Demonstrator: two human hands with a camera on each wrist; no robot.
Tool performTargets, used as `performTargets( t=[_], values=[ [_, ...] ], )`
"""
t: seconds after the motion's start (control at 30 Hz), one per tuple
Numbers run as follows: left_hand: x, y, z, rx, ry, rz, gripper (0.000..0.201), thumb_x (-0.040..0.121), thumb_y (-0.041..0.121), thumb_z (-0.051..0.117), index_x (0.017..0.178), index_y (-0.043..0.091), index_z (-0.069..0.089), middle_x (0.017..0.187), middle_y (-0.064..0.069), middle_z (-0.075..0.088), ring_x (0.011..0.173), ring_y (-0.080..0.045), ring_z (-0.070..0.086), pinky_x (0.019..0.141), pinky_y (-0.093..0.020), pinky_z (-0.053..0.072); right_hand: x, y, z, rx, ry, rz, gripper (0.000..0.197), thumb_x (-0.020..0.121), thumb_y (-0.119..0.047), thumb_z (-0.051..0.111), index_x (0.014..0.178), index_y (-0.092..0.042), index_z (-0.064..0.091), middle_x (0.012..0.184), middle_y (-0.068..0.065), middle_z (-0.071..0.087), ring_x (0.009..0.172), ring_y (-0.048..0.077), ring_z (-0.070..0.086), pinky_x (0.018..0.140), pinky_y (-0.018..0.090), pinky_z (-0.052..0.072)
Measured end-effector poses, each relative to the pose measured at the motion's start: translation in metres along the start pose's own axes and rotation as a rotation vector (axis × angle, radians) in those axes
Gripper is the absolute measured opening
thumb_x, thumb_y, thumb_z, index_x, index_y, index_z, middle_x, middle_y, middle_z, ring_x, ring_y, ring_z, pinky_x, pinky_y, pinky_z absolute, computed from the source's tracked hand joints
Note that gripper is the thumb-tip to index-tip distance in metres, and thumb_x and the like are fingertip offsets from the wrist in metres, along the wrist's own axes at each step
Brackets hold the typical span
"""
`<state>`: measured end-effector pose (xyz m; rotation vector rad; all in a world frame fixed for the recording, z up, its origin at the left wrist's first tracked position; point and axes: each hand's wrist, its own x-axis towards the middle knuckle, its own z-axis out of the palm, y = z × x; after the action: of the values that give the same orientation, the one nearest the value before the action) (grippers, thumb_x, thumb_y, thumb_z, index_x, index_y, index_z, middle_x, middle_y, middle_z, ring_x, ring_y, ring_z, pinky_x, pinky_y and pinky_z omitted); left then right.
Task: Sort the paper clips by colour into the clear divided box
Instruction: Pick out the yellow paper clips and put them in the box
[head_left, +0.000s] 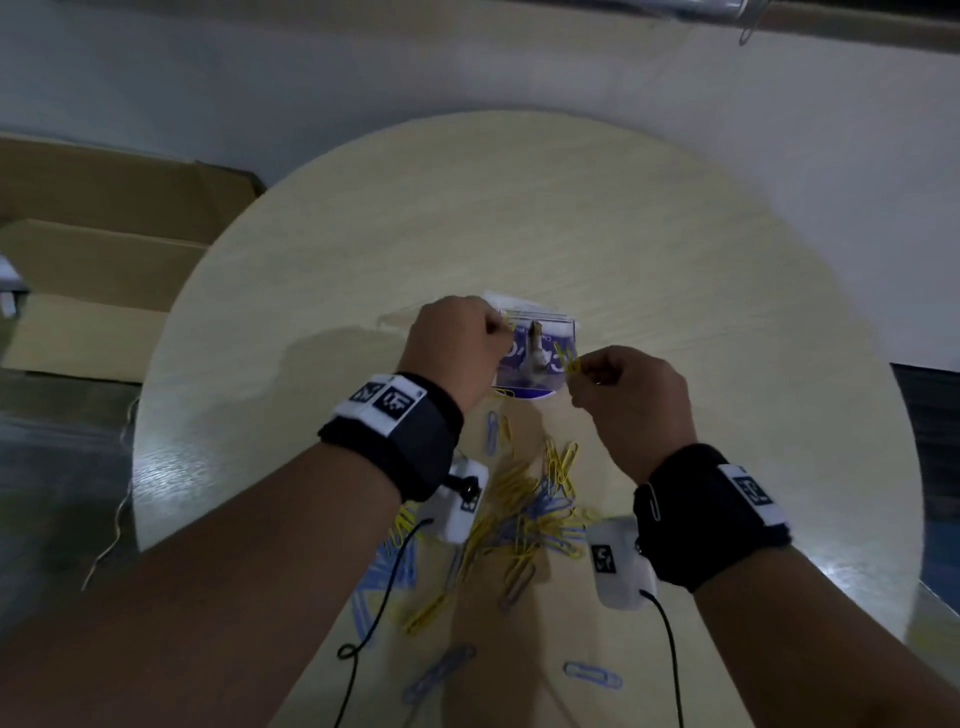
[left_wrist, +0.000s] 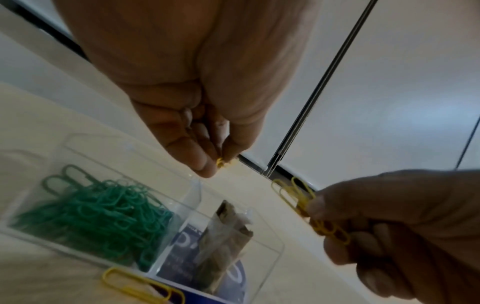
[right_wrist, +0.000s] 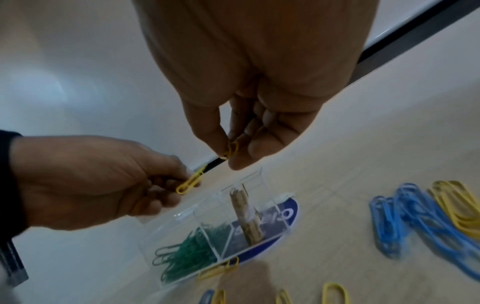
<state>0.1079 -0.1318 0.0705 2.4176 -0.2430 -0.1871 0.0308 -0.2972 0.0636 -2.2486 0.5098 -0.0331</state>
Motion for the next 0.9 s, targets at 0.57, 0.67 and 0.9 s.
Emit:
performTargets(
  t=[0.57,0.67,0.9],
  values=[
    [-0.064,-0.062,0.009,-0.045,0.043,-0.039,0.017,0.092,0.025,0.057,0.100,0.021,0.072,0.092,0.003,0.065,0.080,-0.015,0.062,0.074,-0.025,0.047,0.036,-0.028,0.012,-0.062,-0.035,-0.051,0.019,0.083,-0.029,0.066,0.095,-0.019,0.075,0.091,0.002,0.074,0.091,0.017,0.066,0.078,0.022,0.046],
    [-0.064,-0.067,0.019,0.083,-0.077,0.140,0.022,0.092,0.014,0.055,0.108,0.019,0.070,0.105,-0.002,0.063,0.095,-0.023,0.057,0.083,-0.032,0.047,0.015,-0.005,0.000,-0.073,0.045,-0.064,0.008,0.081,-0.024,0.067,0.087,-0.023,0.073,0.079,-0.002,0.071,0.076,0.011,0.063,0.062,0.017,0.035],
    [-0.057,-0.066,0.030,0.460,-0.265,0.363,0.059,0.078,-0.005,0.053,0.133,0.016,0.054,0.134,-0.005,0.056,0.116,-0.032,0.048,0.090,-0.043,0.047,-0.021,0.058,0.020,-0.394,-0.323,-0.450,0.056,0.061,0.005,0.051,0.107,-0.019,0.071,0.110,0.004,0.069,0.095,0.027,0.064,0.087,0.033,0.047]
  ],
)
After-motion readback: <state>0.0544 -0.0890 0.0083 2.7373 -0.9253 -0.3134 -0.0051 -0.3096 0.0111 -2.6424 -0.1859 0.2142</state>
